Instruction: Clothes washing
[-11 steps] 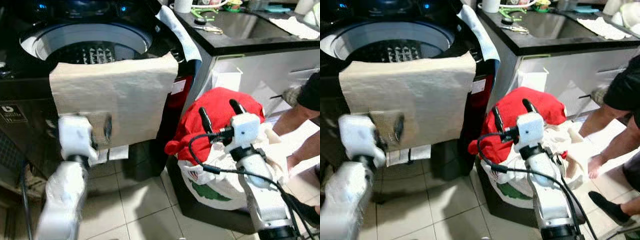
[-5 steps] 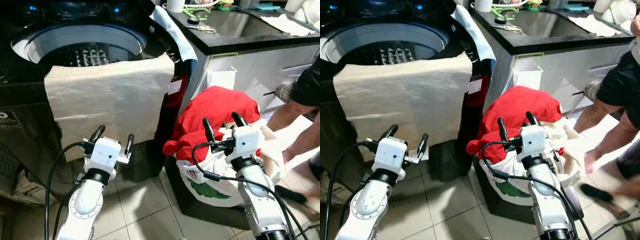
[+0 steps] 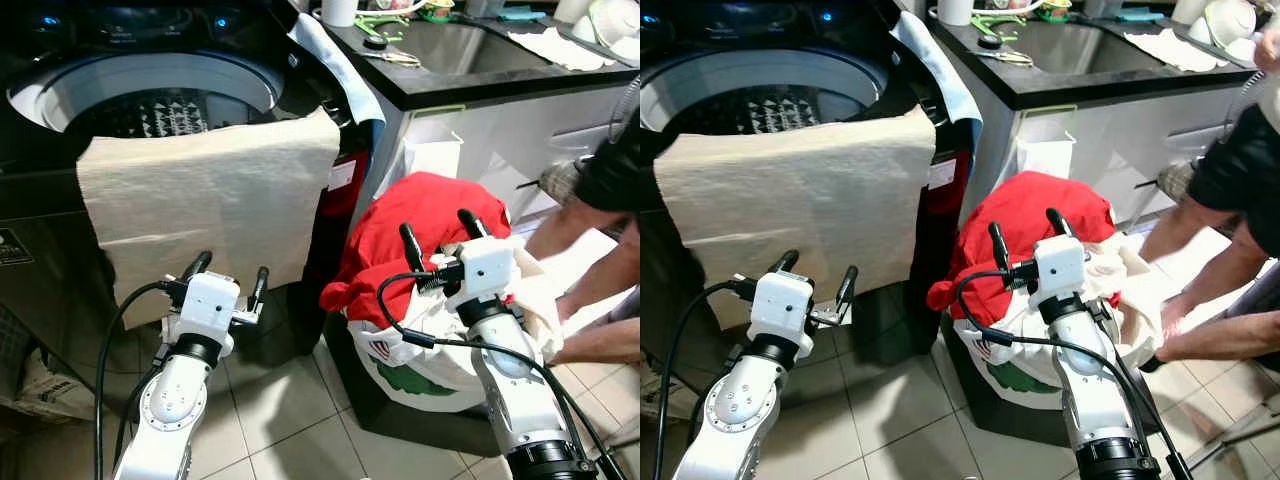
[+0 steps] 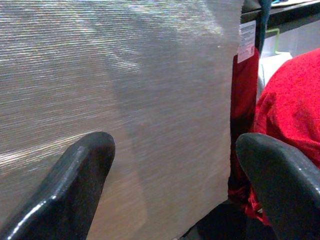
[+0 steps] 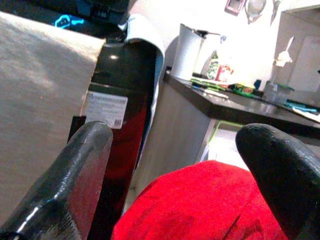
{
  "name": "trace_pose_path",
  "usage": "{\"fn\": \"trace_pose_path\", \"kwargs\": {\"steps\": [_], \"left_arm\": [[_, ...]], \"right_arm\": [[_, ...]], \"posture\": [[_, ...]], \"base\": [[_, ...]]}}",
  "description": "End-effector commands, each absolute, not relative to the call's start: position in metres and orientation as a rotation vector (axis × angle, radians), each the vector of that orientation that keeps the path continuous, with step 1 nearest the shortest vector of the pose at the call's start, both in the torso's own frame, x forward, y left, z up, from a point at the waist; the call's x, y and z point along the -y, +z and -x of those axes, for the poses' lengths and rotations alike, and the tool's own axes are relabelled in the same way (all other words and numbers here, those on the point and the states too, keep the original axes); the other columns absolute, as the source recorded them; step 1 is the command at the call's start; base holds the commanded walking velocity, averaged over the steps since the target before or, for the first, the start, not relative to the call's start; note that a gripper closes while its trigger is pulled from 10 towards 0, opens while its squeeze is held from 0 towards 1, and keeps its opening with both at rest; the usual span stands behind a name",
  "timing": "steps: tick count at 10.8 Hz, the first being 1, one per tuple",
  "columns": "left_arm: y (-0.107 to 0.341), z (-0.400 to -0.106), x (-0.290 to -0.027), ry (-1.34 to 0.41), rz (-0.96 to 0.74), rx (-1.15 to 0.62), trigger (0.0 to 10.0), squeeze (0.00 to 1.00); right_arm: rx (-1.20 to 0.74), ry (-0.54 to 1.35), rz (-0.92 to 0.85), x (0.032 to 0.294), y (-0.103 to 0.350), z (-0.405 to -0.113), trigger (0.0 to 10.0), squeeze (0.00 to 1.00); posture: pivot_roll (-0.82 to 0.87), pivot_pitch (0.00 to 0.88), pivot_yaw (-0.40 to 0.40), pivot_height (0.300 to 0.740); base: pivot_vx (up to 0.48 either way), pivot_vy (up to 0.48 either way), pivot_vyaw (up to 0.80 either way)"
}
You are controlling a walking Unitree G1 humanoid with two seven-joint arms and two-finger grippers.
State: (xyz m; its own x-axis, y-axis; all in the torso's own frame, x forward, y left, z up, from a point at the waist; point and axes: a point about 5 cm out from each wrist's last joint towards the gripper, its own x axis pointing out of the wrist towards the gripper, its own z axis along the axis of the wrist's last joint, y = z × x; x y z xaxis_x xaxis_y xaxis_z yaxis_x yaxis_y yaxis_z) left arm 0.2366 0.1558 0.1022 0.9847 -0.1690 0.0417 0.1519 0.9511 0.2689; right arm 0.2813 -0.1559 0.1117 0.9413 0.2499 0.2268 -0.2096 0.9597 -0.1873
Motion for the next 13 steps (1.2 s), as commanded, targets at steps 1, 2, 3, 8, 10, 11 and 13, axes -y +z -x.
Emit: {"fn": "trace_pose_path", "kwargs": {"steps": [1, 2, 3, 8, 10, 11, 13], "left_arm": [[0.106, -0.236, -0.151, -0.188, -0.247, 0.079, 10.0, 0.0], [0.105, -0.234, -0.151, -0.196, -0.238, 0.069, 10.0, 0.0], [0.104, -0.234, -0.153, -0.194, -0.239, 0.064, 10.0, 0.0], [0.104, -0.234, -0.166, -0.129, -0.23, 0.069, 10.0, 0.0], [0.107, -0.232, -0.163, -0.179, -0.225, 0.082, 10.0, 0.0], [0.107, -0.232, -0.16, -0.212, -0.224, 0.088, 10.0, 0.0], [0.111, -0.238, -0.161, -0.254, -0.206, 0.102, 10.0, 0.0]], "right_arm": [[0.238, 0.227, 0.172, 0.161, 0.109, -0.282, 10.0, 0.0], [0.237, 0.223, 0.17, 0.161, 0.11, -0.285, 10.0, 0.0], [0.239, 0.226, 0.169, 0.159, 0.11, -0.286, 10.0, 0.0], [0.224, 0.329, 0.147, 0.138, 0.109, -0.29, 10.0, 0.0], [0.22, 0.356, 0.15, 0.136, 0.106, -0.285, 10.0, 0.0], [0.222, 0.35, 0.155, 0.138, 0.106, -0.286, 10.0, 0.0], [0.226, 0.332, 0.157, 0.141, 0.109, -0.291, 10.0, 0.0]], "posture": [[0.12, 0.0, -0.053, 0.74], [0.12, 0.0, -0.052, 0.74], [0.13, 0.0, -0.059, 0.74], [0.17, 0.0, -0.162, 0.74], [0.16, 0.0, -0.127, 0.74], [0.16, 0.0, -0.117, 0.74], [0.15, 0.0, -0.114, 0.74]], "base": [[0.0, 0.0, -0.68], [0.0, 0.0, -0.68], [0.0, 0.0, -0.68], [0.0, 0.0, -0.66], [0.0, 0.0, -0.66], [0.0, 0.0, -0.66], [0.0, 0.0, -0.67]]}}
